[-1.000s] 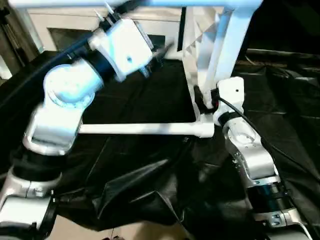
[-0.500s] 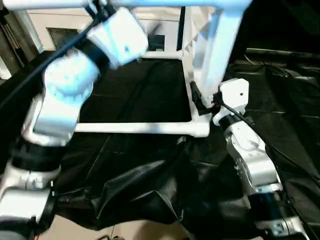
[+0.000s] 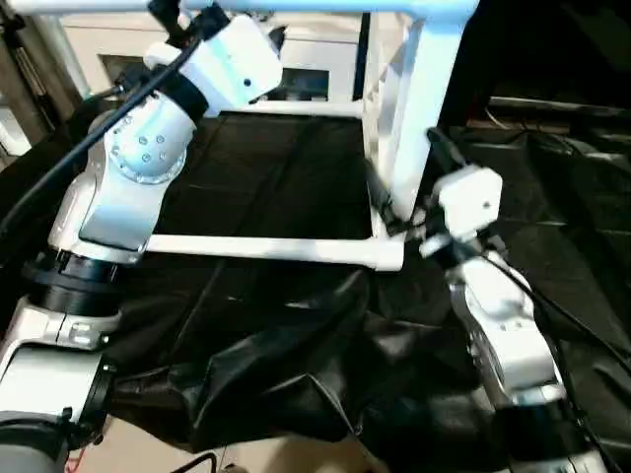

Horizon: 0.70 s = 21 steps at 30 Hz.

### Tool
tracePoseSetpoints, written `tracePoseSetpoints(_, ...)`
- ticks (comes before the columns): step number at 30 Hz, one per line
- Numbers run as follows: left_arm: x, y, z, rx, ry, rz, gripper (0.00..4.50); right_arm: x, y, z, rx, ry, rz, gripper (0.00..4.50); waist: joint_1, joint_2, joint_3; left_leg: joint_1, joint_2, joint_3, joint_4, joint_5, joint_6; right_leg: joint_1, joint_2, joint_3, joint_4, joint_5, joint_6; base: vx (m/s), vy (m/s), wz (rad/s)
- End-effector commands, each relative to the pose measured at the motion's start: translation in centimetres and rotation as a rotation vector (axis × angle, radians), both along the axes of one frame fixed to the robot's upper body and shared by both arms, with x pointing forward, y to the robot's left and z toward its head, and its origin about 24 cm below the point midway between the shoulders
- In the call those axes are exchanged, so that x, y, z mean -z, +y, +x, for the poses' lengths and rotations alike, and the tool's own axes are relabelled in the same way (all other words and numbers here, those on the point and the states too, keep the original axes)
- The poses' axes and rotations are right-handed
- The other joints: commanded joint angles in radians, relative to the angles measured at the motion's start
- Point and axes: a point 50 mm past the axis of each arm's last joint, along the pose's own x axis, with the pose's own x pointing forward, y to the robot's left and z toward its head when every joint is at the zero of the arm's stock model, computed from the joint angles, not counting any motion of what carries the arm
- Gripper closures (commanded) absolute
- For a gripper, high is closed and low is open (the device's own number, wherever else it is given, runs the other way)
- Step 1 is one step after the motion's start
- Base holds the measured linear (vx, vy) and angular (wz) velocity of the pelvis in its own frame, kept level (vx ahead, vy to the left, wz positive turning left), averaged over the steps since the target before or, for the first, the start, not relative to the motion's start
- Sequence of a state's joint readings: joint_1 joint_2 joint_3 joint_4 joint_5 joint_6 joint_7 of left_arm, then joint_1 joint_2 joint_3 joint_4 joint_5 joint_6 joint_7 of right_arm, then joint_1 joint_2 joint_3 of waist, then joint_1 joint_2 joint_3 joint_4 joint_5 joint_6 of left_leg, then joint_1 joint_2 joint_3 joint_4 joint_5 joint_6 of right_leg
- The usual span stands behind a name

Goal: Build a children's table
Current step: Flip table

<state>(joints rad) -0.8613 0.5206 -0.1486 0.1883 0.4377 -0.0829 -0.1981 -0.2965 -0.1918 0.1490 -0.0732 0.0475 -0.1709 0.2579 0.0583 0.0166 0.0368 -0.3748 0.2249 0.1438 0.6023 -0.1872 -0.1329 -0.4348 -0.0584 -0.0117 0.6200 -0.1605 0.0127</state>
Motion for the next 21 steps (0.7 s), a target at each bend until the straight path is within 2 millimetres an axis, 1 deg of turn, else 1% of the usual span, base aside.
tracePoseSetpoints(1, -0.69, 0.04, 0.19, -0.02, -0.039, 0.031, 0.0, -0.15, 0.25, -0.42, -0.037, -0.018, -0.008, 0.04, 0.003, -0.003, -0.061, -0.001, -0.029, 0.022, -0.066, -0.219, -0.012, 0.062, -0.024, 0.015, -0.069, -0.224, -0.122, 0.0, 0.0, 0.0)
tracePoseSetpoints(11, -0.69, 0.04, 0.19, -0.02, -0.039, 0.031, 0.0, -0.15, 0.25, -0.42, -0.037, -0.018, -0.008, 0.04, 0.005, 0.0, -0.063, -0.002, -0.029, 0.021, -0.066, -0.193, -0.013, 0.064, -0.026, 0.015, -0.064, -0.18, -0.134, 0.0, 0.0, 0.0)
tracePoseSetpoints(21, -0.69, 0.04, 0.19, -0.02, -0.039, 0.031, 0.0, -0.15, 0.25, -0.42, -0.037, -0.018, -0.008, 0.04, 0.004, -0.002, -0.061, -0.002, -0.029, 0.022, -0.067, -0.209, -0.014, 0.062, -0.026, 0.015, -0.068, -0.218, -0.123, 0.0, 0.0, 0.0)
